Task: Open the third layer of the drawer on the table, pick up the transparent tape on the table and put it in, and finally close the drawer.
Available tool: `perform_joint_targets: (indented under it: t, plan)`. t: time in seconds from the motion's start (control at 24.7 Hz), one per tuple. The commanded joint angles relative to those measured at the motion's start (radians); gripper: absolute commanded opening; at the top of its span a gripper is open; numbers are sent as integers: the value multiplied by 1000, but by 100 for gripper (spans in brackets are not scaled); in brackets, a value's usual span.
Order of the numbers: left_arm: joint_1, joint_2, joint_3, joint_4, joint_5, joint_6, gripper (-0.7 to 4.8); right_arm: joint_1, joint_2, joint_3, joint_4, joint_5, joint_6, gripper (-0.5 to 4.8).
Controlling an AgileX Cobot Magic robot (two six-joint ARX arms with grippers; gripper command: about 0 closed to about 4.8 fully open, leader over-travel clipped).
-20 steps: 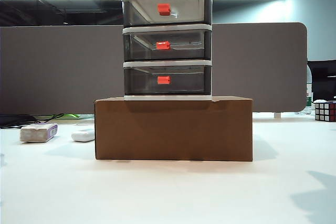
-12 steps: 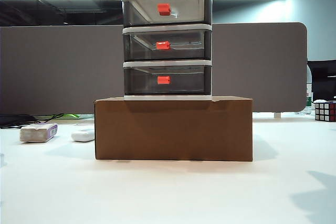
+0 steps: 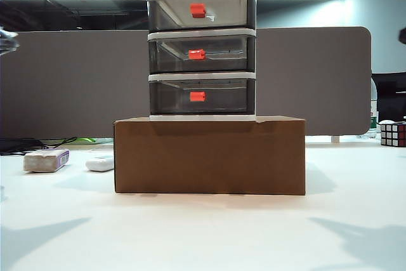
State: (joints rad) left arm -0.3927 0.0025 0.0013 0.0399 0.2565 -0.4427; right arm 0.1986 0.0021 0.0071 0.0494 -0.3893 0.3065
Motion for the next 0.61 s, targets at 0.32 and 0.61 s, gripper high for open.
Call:
perform_joint_targets:
  t: [0.32,0.61]
  plan:
    - [-705,208,6,195,-800,125,-6,290,74,142,-113,243,-80,-6]
    - [-703,797,63,660,-862,168,-6,362,328,229,-72,254,-100,-6]
